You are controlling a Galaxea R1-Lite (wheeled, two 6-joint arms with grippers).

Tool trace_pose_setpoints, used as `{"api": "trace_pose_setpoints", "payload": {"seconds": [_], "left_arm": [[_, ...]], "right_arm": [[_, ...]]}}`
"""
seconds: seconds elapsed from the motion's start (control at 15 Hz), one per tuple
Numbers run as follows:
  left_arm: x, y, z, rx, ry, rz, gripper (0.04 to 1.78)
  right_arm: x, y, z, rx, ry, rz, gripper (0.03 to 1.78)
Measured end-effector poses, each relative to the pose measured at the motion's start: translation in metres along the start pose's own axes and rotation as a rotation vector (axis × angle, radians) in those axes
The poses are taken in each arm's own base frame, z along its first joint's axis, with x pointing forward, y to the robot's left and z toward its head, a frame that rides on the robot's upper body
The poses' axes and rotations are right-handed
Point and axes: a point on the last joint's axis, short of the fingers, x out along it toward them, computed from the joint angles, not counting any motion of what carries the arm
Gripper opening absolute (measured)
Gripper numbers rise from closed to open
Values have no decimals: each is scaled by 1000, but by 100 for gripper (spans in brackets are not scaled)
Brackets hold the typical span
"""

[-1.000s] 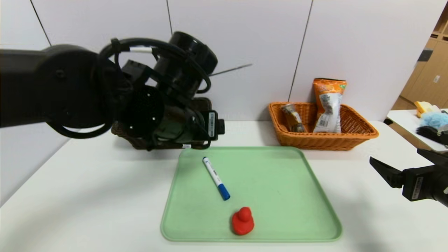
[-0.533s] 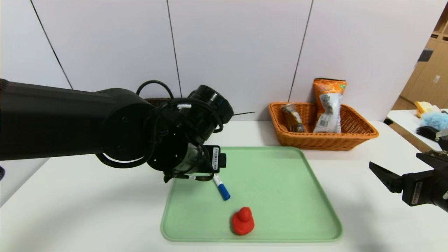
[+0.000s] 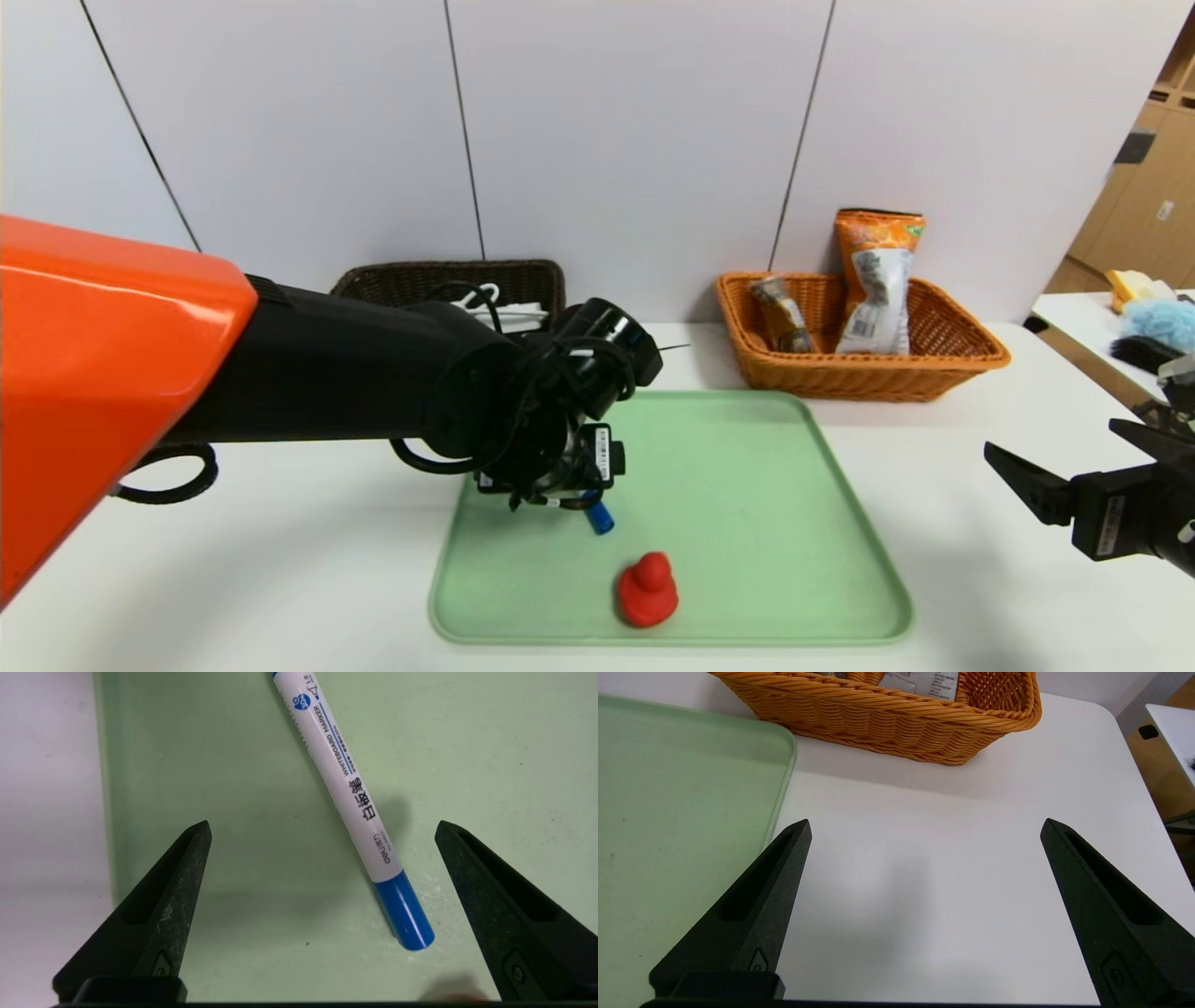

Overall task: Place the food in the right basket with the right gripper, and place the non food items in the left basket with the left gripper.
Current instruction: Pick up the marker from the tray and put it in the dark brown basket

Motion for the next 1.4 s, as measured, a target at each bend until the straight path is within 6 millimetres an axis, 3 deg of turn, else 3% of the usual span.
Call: {"api": "trace_pose_setpoints", "payload": {"seconds": [0.27, 0.33, 0.53, 0.8, 0.87, 1.27, 1.4], "left_arm": [[15, -6, -3, 5, 3, 16, 169], [17, -7, -3, 5, -5, 17, 160], [20, -8, -3, 13, -5, 23, 111], [21, -7, -5, 19, 2, 30, 65], [21, -7, -5, 20, 4, 32, 18], [19, -5, -5, 27, 3, 37, 17], [2, -4, 3, 45, -47, 15, 17]], "right_arm": [[-1, 0, -3, -1, 10, 1, 169], [-1, 0, -3, 1, 10, 1, 169], [-1, 0, -4, 3, 11, 1, 169], [-1, 0, -4, 3, 12, 1, 169], [-1, 0, -4, 3, 12, 1, 169], [-1, 0, -3, 3, 9, 0, 169], [-1, 0, -3, 6, 8, -2, 169]]}}
